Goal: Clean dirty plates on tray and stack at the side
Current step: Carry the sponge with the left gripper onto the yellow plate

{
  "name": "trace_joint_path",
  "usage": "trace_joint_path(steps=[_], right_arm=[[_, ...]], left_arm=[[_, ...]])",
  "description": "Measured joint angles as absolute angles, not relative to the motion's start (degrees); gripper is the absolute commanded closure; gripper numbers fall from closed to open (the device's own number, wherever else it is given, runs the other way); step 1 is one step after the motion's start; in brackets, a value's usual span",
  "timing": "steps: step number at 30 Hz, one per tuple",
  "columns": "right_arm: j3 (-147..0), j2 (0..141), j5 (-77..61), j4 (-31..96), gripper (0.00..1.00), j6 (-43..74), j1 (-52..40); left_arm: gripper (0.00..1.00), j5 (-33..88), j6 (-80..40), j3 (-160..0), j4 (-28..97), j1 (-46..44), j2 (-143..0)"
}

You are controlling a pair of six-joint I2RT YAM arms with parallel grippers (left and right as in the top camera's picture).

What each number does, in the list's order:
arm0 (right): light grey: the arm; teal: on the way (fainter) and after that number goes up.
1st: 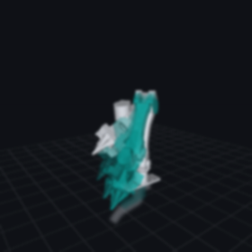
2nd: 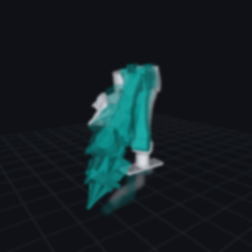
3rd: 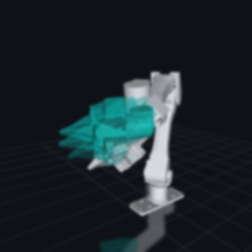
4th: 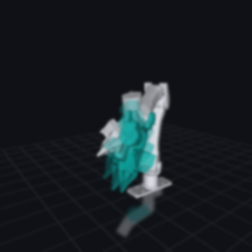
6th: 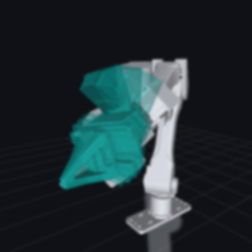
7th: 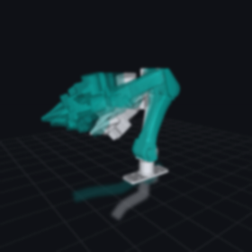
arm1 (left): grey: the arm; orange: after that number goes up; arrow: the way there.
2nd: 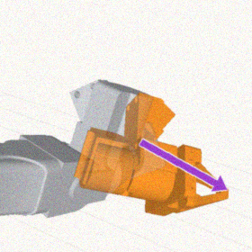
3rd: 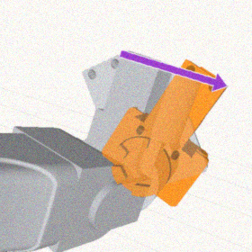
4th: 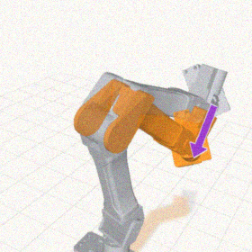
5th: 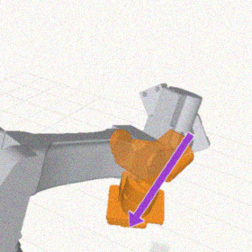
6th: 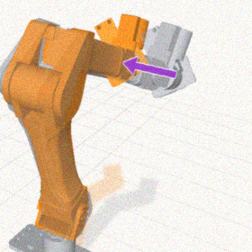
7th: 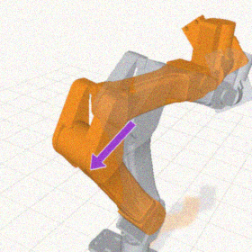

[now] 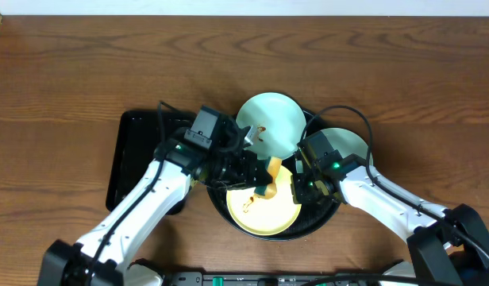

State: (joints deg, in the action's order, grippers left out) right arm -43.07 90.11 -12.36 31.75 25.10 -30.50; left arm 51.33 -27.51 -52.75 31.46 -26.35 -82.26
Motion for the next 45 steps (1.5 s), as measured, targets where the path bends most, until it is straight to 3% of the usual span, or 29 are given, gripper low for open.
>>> trace_joint_path(steps=[17, 24, 34, 45], right_arm=[[-42.9, 90.1, -11.7, 29.1, 0.99, 25.2, -27.5], [-42.9, 90.1, -11.7, 29.1, 0.99, 25.2, -27.5], [-42.9, 90.1, -11.7, 29.3, 0.99, 25.1, -27.5], [-43.0, 90.1, -13.2, 30.9, 0.99, 23.8, -27.5]], left_arm=[[0.93, 47.6, -28.5, -52.8, 28.7, -26.3, -86.8], [0.93, 48.4, -27.9, -52.8, 28.7, -26.3, -96.2], [0.93, 55.9, -15.4, -52.8, 37.5, -23.6, -100.0], [0.93, 57.2, -16.3, -53.1, 14.5, -24.4, -100.0]])
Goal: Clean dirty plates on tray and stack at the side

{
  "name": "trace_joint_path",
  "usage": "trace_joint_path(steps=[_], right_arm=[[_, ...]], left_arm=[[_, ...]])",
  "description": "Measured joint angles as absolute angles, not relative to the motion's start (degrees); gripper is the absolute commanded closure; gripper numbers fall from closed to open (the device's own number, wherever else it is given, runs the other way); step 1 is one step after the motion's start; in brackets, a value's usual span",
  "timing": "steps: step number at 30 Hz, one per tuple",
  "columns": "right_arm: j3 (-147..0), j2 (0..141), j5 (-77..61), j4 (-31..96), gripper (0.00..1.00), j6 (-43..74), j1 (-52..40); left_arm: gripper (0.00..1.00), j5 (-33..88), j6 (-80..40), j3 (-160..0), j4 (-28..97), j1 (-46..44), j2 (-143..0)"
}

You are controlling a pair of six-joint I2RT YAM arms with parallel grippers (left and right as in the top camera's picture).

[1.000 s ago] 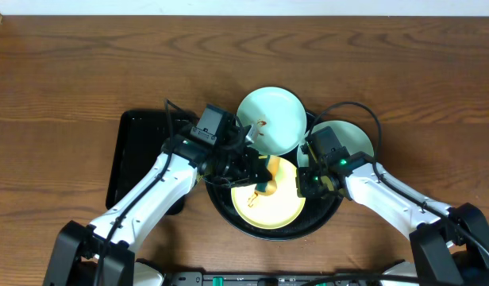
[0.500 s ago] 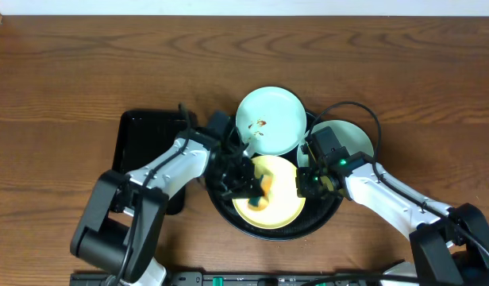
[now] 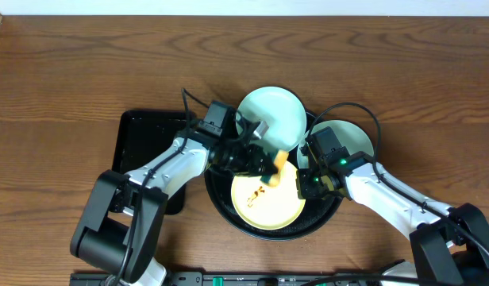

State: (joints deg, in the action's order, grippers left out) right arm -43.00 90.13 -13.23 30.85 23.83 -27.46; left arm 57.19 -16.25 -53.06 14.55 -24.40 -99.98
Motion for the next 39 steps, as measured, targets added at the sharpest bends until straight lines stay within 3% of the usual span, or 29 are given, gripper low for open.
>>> trace_joint_path(steps=[4, 9, 16, 27, 39], right_arm=[[-43.0, 90.1, -14.6, 32.8, 0.99, 23.5, -27.5], [-43.0, 90.1, -16.5, 34.9, 0.99, 23.2, -27.5], [-43.0, 90.1, -17.7, 35.7, 0.99, 22.9, -27.4], [-43.1, 90.2, -19.4, 37.7, 0.99, 21.3, -27.4], [-43.1, 90.4, -20.9, 39.9, 0.99, 20.3, -26.5]], left_arm=[[0.93, 52.0, -20.6, -53.2, 14.4, -26.2, -100.0], [0.93, 46.0, -22.7, -53.7, 23.4, -27.7, -100.0], [0.93, 31.0, -16.6, -61.8, 45.2, -27.2, -100.0], [0.93, 10.3, -7.7, -63.5, 55.1, -28.6, -100.0], [0.93, -2.7, 3.6, -63.5, 49.2, -36.9, -100.0]])
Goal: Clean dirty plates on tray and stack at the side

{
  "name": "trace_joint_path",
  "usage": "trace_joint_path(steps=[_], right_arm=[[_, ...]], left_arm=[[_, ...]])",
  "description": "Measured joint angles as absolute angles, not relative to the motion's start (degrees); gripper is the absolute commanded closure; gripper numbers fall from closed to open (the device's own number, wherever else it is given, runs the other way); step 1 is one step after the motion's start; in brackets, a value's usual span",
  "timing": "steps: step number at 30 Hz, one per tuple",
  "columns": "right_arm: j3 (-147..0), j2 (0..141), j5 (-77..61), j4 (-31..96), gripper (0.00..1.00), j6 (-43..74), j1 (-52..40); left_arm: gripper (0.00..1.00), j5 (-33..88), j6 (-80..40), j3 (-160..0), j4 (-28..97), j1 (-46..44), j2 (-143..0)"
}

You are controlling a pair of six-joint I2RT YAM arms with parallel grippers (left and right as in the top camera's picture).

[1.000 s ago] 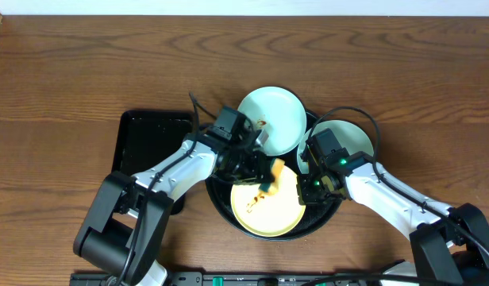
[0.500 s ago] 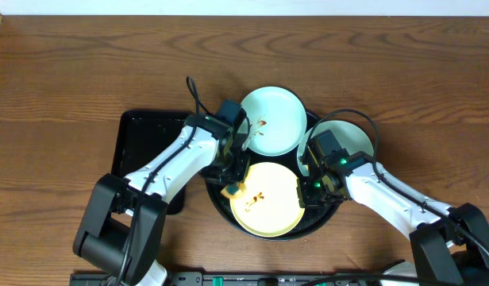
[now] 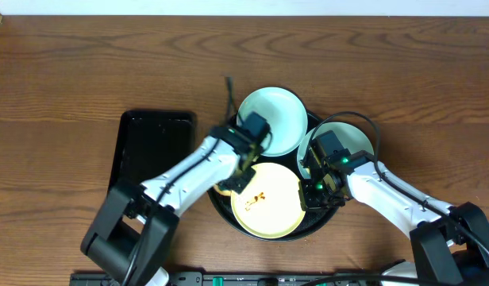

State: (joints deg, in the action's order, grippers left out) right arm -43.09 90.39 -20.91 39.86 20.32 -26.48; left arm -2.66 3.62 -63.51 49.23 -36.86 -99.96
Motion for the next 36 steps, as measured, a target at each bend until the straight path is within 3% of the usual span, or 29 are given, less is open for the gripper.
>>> trace_joint_path(steps=[11, 21, 36], right_arm=[[-43.1, 90.4, -20.8, 37.4, 0.99, 21.4, -26.5], [-43.1, 90.6, -20.8, 37.5, 0.99, 21.6, -26.5], [-44.2, 93.5, -22.5, 37.9, 0.99, 21.7, -26.5]], left_arm=[[0.92, -11.0, 4.4, -63.5, 45.9, -39.8, -100.0], [0.93, -13.3, 0.0, -66.4, 47.6, -33.4, -99.5], [0.93, 4.6, 3.0, -66.9, 56.1, -34.9, -90.9]])
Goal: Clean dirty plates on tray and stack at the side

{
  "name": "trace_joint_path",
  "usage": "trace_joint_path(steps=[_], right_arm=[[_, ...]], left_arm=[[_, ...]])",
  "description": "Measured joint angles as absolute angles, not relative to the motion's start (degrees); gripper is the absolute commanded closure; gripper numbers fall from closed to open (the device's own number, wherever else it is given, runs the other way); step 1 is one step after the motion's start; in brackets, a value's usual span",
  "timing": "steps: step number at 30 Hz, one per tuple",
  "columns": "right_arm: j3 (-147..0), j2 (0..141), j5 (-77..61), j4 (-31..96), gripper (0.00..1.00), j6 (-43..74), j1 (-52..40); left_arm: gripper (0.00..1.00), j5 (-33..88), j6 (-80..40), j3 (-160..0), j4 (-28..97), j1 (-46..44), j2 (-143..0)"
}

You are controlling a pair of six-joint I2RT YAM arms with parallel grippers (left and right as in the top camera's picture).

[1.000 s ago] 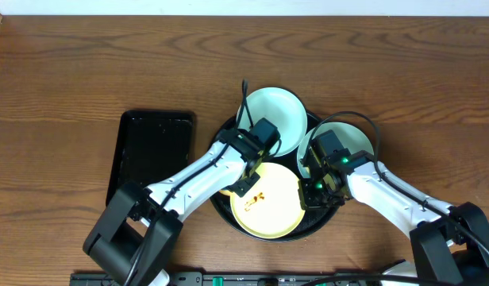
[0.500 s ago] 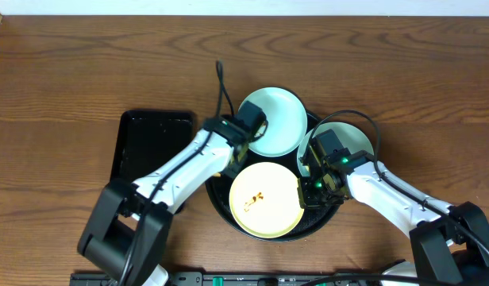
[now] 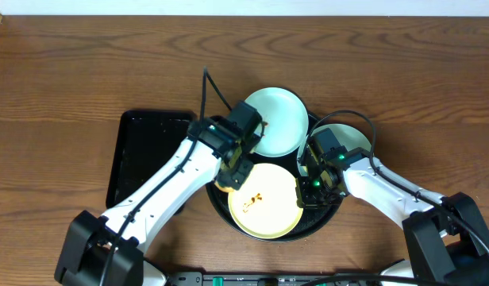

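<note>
A yellow plate [image 3: 268, 208] with brown stains lies in the round black tray [image 3: 330, 213]. A pale green plate [image 3: 278, 119] rests on the tray's far rim. A second pale green plate [image 3: 354, 137] sits at the right, partly under my right arm. My left gripper [image 3: 229, 176] is at the yellow plate's left edge, shut on an orange-yellow sponge [image 3: 221, 185] that is mostly hidden under the wrist. At the yellow plate's right rim my right gripper [image 3: 309, 187] appears shut on the plate.
A black rectangular tray [image 3: 145, 155] lies left of the round one, partly under my left arm. Brown wooden table [image 3: 70, 79] extends all around. Cables loop above both wrists.
My left wrist has turned and its arm swung slightly leftward. The sponge stays at the yellow plate's left edge. The right gripper and the plates are hardly changed.
The sponge in my left gripper was first on the middle of the yellow plate, then at its upper part, then at its left edge, where it is now. The right gripper stayed at the plate's right rim throughout. Brown stains still show on the plate.
</note>
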State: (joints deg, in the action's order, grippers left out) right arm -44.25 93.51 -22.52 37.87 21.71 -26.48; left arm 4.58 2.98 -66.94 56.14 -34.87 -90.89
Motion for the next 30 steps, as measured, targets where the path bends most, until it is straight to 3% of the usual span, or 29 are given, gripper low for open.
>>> trace_joint_path(steps=[18, 30], right_arm=[[-44.5, 93.7, -22.5, 38.7, 0.99, 21.7, -26.5], [-44.6, 93.9, -23.0, 39.2, 0.99, 21.6, -26.5]], left_arm=[[0.93, 25.2, 18.0, -63.1, 57.3, -38.7, -91.0], [0.93, 43.2, 21.7, -61.2, 60.8, -38.9, -96.8]])
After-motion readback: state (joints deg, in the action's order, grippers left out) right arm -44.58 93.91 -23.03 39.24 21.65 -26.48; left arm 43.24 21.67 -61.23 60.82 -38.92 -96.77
